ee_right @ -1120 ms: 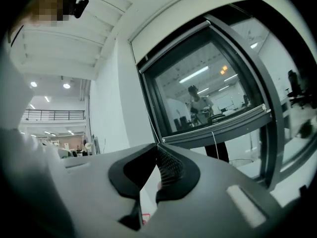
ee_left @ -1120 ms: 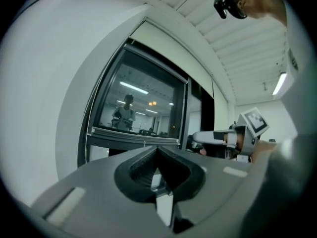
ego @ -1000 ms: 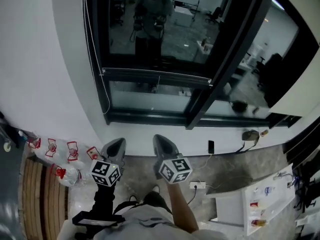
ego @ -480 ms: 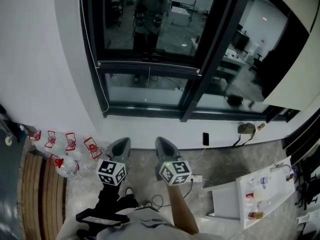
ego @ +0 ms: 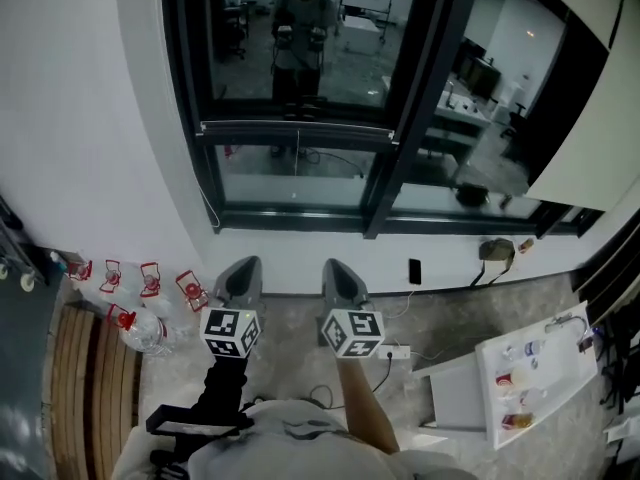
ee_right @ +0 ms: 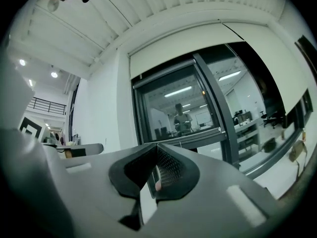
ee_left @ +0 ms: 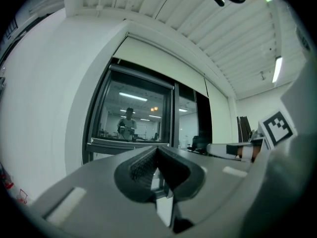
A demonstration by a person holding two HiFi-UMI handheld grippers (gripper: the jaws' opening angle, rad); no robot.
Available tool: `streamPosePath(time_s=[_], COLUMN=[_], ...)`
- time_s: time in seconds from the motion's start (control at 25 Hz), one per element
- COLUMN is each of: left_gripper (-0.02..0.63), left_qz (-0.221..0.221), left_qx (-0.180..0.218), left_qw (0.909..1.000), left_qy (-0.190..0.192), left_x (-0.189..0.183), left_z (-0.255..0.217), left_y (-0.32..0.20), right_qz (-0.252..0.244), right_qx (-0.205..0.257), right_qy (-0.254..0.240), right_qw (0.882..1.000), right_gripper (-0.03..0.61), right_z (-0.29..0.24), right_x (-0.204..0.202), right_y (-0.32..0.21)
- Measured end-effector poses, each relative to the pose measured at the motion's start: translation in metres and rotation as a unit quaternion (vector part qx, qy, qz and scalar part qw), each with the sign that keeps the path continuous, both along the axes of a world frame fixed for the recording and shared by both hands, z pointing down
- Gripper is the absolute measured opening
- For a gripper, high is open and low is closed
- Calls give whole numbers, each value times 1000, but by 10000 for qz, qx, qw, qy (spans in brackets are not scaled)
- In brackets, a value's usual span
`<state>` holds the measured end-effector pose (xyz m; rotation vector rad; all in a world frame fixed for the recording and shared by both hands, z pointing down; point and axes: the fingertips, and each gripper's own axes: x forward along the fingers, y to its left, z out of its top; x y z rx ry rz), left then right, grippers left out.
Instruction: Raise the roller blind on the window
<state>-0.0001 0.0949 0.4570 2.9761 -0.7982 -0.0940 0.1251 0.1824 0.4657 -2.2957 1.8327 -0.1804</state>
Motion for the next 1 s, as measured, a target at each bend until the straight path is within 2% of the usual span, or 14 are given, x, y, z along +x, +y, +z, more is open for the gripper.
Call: streamPosePath(time_s=[0.2,0.44,1.0], left_gripper=[-2,-2,-2], left_qz=[-57,-14,-18], left_qx=[103,68,56], left_qw=[9999,9999,9999], left_qy=[71,106,113], left_x=[-6,-7,-5], left_z=[-14,-11,-12], left_y=[-16,-22,-30], right_qz=[111,-211,-284], right_qx=[137,92,134], right_qy=[-33,37,50], right_qw=[9998,9997,9995], right_gripper=[0,-2,-2], right_z=[-11,-11,-15], right_x=[3,-14,-16], right_y=[-9,-26,-37])
